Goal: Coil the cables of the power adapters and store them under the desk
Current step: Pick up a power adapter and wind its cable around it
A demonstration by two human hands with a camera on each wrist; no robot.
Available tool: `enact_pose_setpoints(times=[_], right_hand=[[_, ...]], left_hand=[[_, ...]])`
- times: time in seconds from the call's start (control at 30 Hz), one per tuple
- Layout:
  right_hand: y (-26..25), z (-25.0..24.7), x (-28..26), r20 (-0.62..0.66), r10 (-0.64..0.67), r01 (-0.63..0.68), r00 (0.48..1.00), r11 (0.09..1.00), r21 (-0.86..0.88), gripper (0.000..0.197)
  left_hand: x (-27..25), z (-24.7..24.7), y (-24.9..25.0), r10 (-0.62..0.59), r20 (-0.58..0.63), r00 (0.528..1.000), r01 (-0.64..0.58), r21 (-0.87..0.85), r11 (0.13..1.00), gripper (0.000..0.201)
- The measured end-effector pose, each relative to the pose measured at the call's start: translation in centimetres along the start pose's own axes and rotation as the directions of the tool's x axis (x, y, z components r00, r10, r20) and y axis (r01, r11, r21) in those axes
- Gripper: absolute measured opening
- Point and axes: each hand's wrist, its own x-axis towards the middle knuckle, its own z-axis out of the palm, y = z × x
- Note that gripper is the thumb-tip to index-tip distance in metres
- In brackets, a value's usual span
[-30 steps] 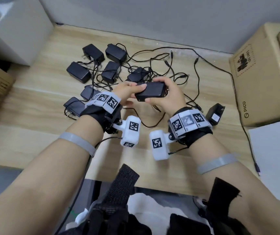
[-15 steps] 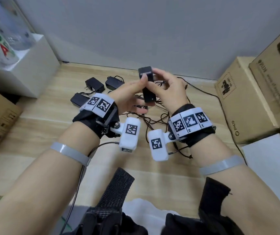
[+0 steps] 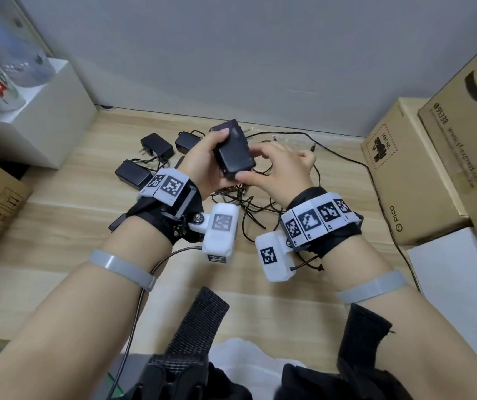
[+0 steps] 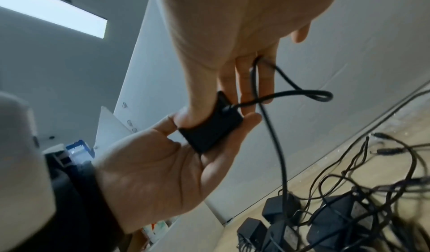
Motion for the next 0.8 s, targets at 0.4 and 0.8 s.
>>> enact_pose_setpoints(times=[0.4, 0.8], right_hand=[[2.3, -3.0, 0.0, 0.124, 0.028, -0.058, 0.992, 0.967, 0.25, 0.028], [1.9, -2.4, 0.5, 0.072, 0.144, -0.161, 0.987, 0.855, 0.493, 0.025]], left_hand=[[0.5, 0.0, 0.4, 0.05, -0.07, 0.996, -0.05, 0.01, 0.999, 0.019], [0.1, -0.4, 0.0, 0.12, 0.09, 0.989, -0.139, 0.242, 0.96, 0.058]])
